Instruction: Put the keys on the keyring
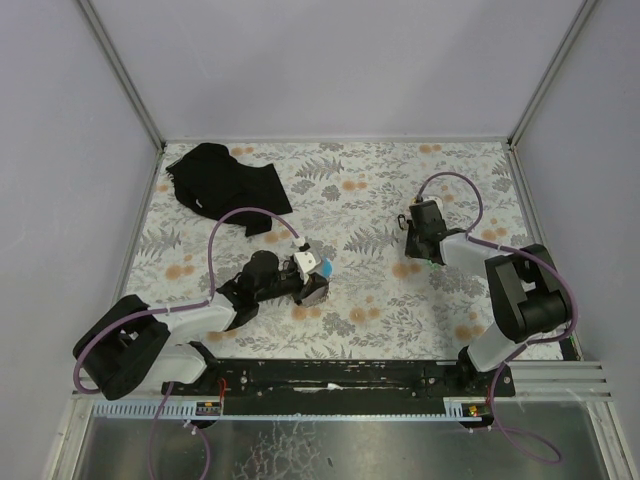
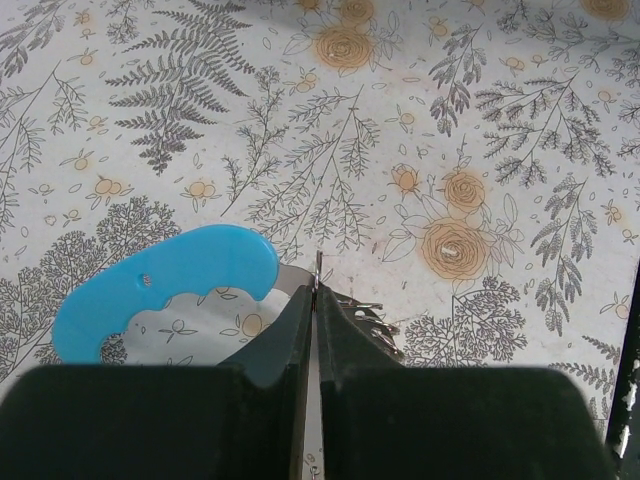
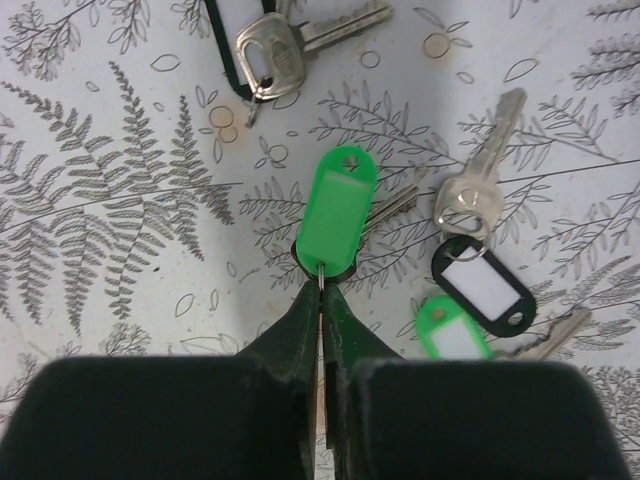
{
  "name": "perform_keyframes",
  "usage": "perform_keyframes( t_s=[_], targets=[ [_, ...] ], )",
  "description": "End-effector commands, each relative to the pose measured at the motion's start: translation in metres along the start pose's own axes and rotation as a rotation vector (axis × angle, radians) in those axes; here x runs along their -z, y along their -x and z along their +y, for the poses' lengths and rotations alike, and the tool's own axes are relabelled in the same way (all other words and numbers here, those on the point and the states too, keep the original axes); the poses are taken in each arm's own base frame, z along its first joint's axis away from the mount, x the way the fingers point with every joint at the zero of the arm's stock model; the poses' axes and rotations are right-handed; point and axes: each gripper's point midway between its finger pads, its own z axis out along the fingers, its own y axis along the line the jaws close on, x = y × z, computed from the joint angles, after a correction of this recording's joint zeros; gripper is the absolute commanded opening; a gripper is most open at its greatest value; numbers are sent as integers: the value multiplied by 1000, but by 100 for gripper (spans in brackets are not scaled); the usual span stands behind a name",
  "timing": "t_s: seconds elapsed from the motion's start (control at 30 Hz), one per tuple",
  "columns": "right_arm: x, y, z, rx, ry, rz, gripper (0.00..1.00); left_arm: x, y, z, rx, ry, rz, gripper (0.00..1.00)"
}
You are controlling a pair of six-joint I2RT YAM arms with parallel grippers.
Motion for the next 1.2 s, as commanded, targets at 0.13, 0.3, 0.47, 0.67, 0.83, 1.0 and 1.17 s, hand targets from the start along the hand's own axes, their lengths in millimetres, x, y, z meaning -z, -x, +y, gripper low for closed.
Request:
perform_keyframes(
  t_s=[0.13, 0.3, 0.47, 0.67, 0.83, 1.0, 1.17],
  targets=[
    [25, -20, 23, -64, 114, 57, 2, 3, 24, 0, -45, -4, -70, 0],
    [43, -50, 37, -33, 139, 97, 2, 6, 26, 1, -45, 3, -82, 1],
    [56, -76, 56, -9, 177, 137, 4, 5, 26, 0, -41, -2, -81, 1],
    [63, -89, 71, 25, 227, 166, 14, 5, 25, 0, -40, 3, -81, 1],
    [71, -85, 70, 69, 241, 163, 30, 5, 24, 1, -37, 4, -76, 1],
    [73, -85, 68, 80, 245, 154, 35, 4, 25, 1, -40, 3, -80, 1],
    [66, -90, 78, 81, 280, 180, 35, 4, 24, 1, -37, 3, -76, 1]
  ],
)
